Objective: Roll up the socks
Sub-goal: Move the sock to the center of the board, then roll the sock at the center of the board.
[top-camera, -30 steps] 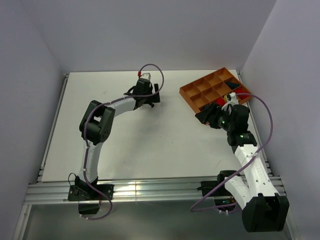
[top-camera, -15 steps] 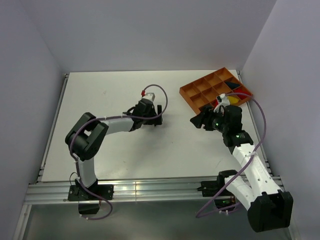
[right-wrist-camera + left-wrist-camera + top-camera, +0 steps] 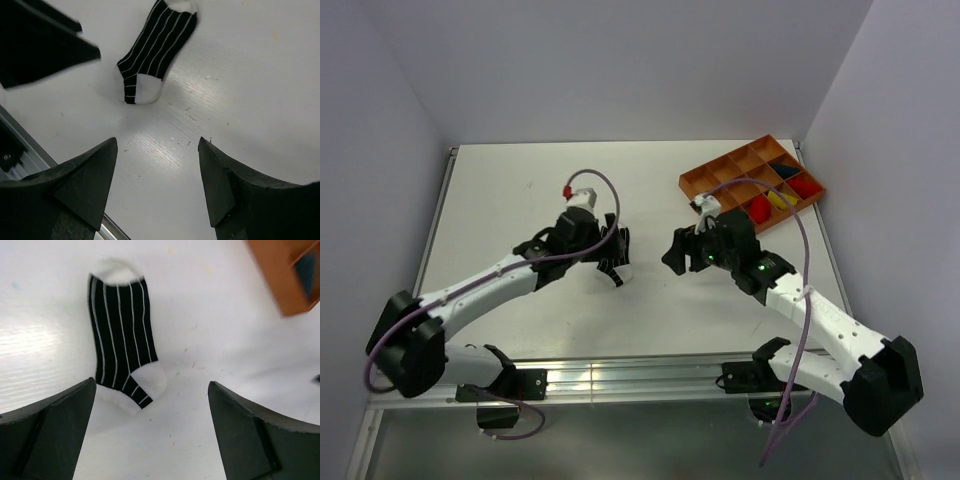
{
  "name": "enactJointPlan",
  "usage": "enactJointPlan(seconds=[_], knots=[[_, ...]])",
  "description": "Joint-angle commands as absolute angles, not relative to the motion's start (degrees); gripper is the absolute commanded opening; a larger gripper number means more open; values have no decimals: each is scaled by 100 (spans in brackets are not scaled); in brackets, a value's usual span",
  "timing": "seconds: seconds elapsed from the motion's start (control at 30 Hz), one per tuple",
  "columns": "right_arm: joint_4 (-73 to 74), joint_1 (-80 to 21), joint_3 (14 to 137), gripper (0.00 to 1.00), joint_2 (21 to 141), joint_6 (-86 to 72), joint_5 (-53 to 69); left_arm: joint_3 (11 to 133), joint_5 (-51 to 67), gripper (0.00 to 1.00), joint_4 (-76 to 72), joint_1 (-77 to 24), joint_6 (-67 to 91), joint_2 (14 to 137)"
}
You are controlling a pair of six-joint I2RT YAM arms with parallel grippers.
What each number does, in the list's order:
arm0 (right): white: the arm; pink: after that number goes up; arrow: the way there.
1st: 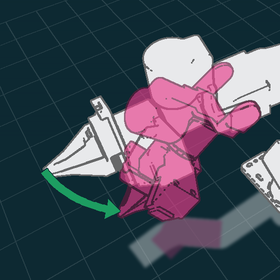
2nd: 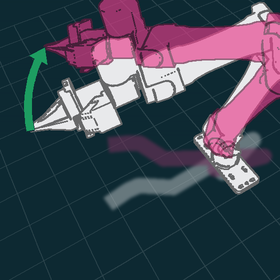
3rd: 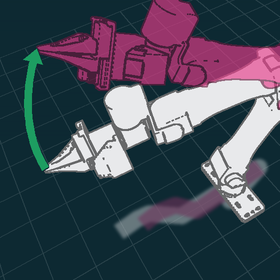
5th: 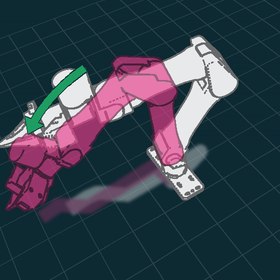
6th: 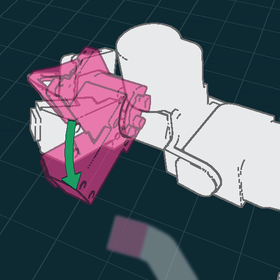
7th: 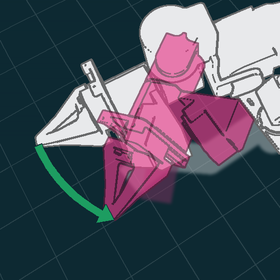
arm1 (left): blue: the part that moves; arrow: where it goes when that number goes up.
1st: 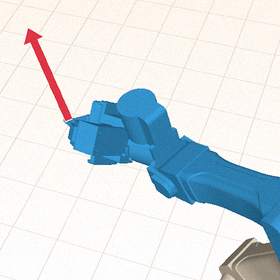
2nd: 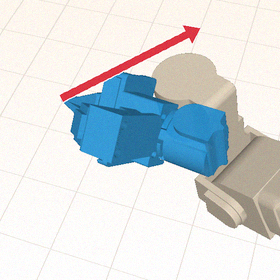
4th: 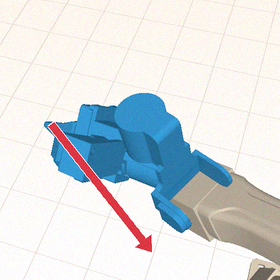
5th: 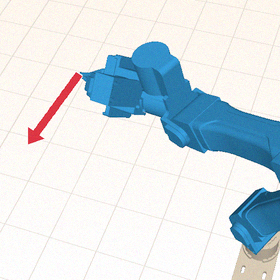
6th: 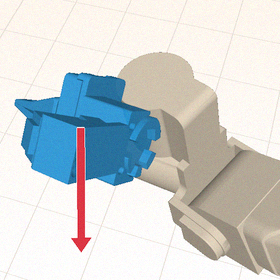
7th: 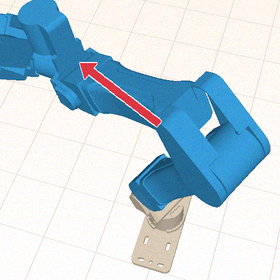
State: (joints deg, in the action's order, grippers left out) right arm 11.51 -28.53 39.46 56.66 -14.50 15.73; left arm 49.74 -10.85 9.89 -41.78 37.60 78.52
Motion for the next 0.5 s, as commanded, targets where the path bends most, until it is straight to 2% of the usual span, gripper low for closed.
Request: enactJointPlan(seconds=[0.0, 0.27, 0.47], knots=[[870, -3444, 4472, 72, 6046, -871, 1065, 5186, -1284, 100, 1537, -3694, 4148, 7121], [800, -5078, 5202, 70, 7785, 112, -113, 4931, -1055, 99, 2556, -2480, 4245, 6320], [791, -5545, 5677, 66, 8902, 588, -474, 4729, -757, 100, 2839, -1522, 3781, 5520]])
